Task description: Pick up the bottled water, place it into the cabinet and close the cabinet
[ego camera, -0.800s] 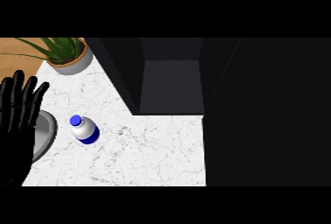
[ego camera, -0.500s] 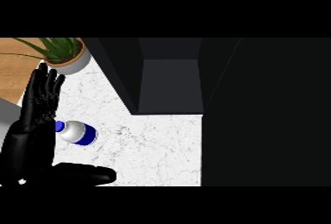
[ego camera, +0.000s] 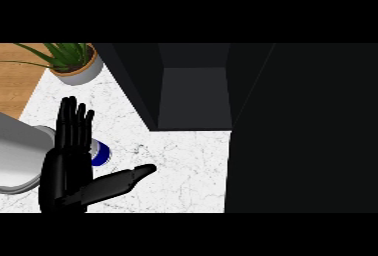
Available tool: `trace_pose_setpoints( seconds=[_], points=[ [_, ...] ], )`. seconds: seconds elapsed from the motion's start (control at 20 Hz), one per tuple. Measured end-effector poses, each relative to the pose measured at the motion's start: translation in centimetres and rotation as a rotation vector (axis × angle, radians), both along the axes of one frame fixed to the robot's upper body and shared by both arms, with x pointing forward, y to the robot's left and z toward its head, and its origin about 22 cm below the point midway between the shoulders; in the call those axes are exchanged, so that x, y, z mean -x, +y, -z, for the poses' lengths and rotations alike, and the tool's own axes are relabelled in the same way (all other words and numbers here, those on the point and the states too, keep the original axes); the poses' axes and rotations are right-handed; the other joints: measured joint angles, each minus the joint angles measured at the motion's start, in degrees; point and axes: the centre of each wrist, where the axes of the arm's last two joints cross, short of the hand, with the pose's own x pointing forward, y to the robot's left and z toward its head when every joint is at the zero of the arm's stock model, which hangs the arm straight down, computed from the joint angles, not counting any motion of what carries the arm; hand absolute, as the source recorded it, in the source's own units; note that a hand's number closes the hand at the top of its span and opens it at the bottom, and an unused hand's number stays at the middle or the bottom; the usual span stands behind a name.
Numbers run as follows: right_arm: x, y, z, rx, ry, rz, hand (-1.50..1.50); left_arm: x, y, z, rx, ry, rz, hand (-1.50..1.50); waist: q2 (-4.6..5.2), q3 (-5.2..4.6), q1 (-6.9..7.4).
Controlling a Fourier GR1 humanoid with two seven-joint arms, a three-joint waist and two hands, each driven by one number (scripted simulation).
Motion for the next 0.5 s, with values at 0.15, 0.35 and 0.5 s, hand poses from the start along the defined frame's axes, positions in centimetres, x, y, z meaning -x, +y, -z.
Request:
trace_pose_setpoints(
  seconds=[0.15,0.35,0.5],
  points=[
    [1.1,-0.4,-0.1,-0.019,0.016,-0.005,-1.5,1.0,-0.8,-0.1,0.017,0.02,-0.017,-1.5,-0.01,0.01,0.21],
    [1.9,-0.7,0.5,-0.035,0.024,-0.009,-1.5,2.0,-1.0,0.6,0.025,0.036,-0.024,-1.5,-0.02,-0.01,0.38],
    [2.4,-1.0,0.7,-0.044,0.028,-0.009,-1.5,3.3,-1.2,1.0,0.028,0.038,-0.029,-1.5,-0.03,0.0,0.47]
  ],
)
